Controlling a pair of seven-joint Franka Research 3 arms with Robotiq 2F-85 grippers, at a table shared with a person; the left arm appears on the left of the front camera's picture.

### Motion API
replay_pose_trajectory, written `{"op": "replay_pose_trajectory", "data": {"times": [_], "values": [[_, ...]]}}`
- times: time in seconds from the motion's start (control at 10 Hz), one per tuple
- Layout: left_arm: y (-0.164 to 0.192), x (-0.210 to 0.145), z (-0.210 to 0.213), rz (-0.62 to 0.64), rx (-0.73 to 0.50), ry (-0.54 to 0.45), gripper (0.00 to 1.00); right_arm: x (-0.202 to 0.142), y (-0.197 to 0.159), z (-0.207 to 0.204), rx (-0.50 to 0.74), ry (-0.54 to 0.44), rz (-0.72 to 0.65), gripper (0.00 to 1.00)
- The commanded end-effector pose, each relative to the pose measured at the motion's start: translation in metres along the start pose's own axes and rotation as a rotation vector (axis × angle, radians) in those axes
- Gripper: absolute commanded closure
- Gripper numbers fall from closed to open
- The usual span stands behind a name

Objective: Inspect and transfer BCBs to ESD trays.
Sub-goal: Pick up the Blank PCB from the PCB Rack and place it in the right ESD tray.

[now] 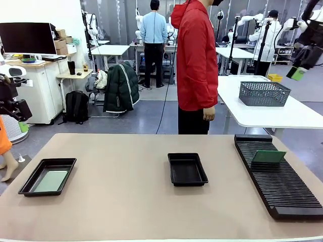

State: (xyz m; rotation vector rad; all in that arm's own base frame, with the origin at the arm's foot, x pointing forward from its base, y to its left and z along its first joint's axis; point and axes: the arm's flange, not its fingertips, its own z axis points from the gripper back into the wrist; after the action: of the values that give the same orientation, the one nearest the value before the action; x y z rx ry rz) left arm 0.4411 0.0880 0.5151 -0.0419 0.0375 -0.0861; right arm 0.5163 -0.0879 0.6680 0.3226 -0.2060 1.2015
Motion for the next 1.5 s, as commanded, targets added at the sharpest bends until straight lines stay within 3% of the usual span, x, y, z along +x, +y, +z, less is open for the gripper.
{"op": "replay_pose_trajectory", "data": {"times": [0.0, 0.3, 0.6, 0.9, 1.4], "values": [[-0.001, -0.001, -0.002, -0.001, 0.0, -0.004, 0.0, -0.018, 0.011, -0.001, -0.054, 0.051, 0.111, 0.0], [-0.001, -0.001, -0.002, -0.001, 0.0, -0.004, 0.0, -0.042, 0.026, -0.001, -0.13, 0.11, 0.272, 0.0], [-0.001, -0.001, -0.002, -0.001, 0.0, -0.004, 0.0, -0.053, 0.034, -0.003, -0.167, 0.122, 0.342, 0.0], [-0.001, -0.001, -0.002, -0.001, 0.0, -0.004, 0.0, -0.048, 0.035, -0.008, -0.186, 0.163, 0.352, 0.0], [-0.001, -0.001, -0.002, -0.001, 0.0, -0.004, 0.0, -0.048, 0.03, 0.001, -0.163, 0.122, 0.334, 0.0]]}}
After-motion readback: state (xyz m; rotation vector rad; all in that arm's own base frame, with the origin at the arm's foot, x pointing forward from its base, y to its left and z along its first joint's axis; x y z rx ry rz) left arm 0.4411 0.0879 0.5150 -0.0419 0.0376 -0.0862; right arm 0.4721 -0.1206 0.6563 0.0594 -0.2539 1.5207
